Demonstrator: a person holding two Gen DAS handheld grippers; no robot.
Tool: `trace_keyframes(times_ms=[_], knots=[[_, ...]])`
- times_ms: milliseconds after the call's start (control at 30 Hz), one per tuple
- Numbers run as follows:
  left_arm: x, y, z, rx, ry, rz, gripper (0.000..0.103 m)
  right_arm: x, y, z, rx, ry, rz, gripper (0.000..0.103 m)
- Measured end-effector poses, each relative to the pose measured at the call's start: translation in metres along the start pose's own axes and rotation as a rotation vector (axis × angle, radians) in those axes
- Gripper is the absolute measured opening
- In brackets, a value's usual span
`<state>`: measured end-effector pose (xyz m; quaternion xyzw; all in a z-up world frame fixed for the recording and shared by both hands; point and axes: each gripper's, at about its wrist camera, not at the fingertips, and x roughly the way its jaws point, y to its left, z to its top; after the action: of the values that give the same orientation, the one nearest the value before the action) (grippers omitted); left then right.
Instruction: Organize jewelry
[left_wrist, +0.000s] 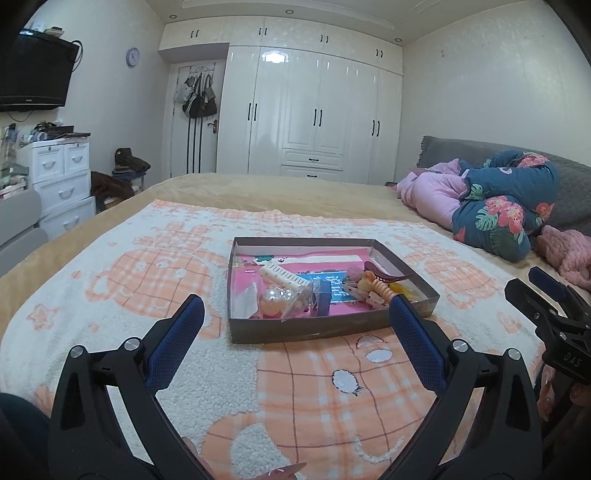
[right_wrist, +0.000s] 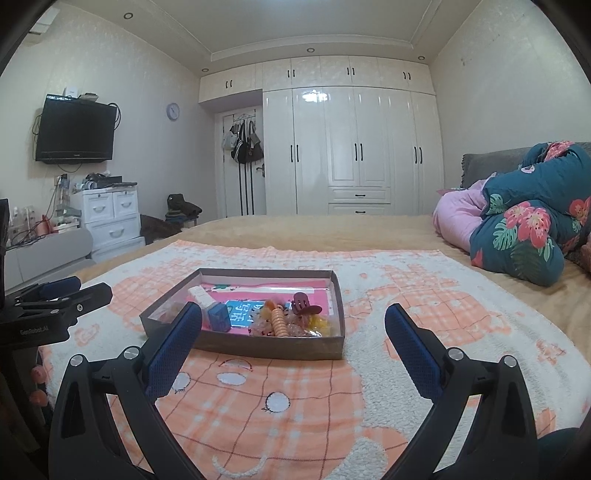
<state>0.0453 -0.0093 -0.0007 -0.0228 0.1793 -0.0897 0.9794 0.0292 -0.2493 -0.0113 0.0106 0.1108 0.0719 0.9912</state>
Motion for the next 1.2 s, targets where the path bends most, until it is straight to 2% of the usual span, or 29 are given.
trace_keyframes(times_ms=[1200], knots=[[0.0011, 0.0005, -0.0001, 0.000, -0.001, 0.003, 0.092, 0.0010, -0.0015, -0.0027, 0.013, 0.009, 0.001, 0.097]])
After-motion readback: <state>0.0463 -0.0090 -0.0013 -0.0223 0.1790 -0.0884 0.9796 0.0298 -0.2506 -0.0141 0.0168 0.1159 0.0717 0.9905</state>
